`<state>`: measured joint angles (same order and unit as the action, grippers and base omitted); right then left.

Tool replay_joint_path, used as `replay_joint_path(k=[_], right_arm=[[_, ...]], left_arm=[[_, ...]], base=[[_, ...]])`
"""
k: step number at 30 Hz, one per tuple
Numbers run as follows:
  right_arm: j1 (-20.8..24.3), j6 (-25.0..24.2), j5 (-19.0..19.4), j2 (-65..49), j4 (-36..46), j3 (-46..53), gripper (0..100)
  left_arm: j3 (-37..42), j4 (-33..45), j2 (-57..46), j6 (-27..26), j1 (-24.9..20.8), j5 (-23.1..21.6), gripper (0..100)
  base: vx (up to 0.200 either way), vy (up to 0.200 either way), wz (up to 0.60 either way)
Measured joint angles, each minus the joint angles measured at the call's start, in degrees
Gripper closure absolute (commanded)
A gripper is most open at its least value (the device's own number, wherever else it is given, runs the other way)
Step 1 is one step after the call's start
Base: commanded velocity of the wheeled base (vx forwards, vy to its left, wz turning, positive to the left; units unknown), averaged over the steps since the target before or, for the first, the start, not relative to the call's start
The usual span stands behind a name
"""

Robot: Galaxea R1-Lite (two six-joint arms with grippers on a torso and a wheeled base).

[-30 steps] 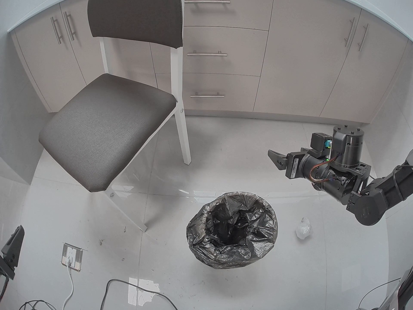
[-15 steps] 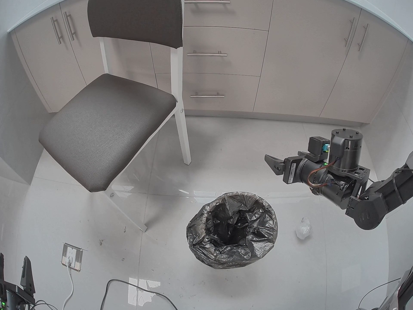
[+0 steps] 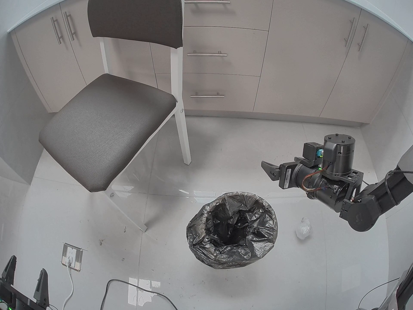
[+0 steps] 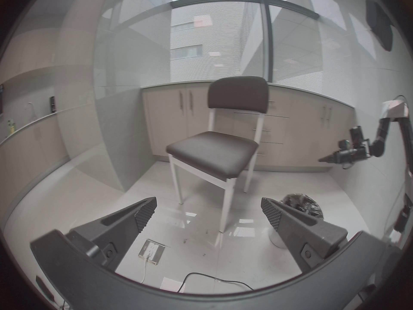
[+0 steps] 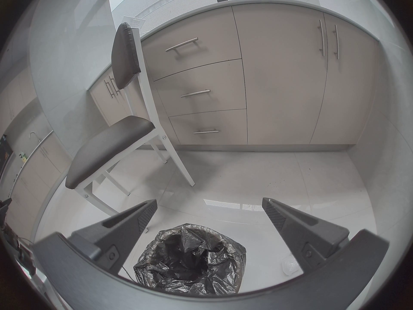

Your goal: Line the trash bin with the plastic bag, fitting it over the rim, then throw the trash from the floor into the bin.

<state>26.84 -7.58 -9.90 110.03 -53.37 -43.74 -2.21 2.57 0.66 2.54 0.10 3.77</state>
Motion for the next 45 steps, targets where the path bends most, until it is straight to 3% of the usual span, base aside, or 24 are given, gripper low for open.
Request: replay_joint_path(k=[6, 15, 23, 32, 45], right_arm=[[-0.06, -0.02, -0.02, 1.01, -0.06, -0.35, 0], [-0.85, 0.91, -0.15, 3.5, 0.02, -0.9, 0], [-6.56, 0.72, -0.55, 7.34, -0.52, -7.39, 0], [-11.97, 1.49, -0.74, 17.2, 3.06, -25.99, 0], [-17.26, 4.17, -5.34, 37.46, 10.26, -60.31, 0]], left_arm=[[0.98, -1.65, -0.04, -3.9, 0.0, -5.29, 0], [1.19, -2.13, -0.04, -3.33, -0.02, -5.32, 0], [1.22, -1.97, -0.02, -2.0, -0.02, -4.88, 0], [1.22, -2.06, 0.0, -2.1, -0.02, -4.83, 0], [1.17, -2.19, 0.02, -1.32, -0.05, -4.43, 0]], base=[[0.0, 0.0, 0.0], [0.0, 0.0, 0.0], [0.0, 0.0, 0.0], [0.0, 0.0, 0.0], [0.0, 0.0, 0.0]])
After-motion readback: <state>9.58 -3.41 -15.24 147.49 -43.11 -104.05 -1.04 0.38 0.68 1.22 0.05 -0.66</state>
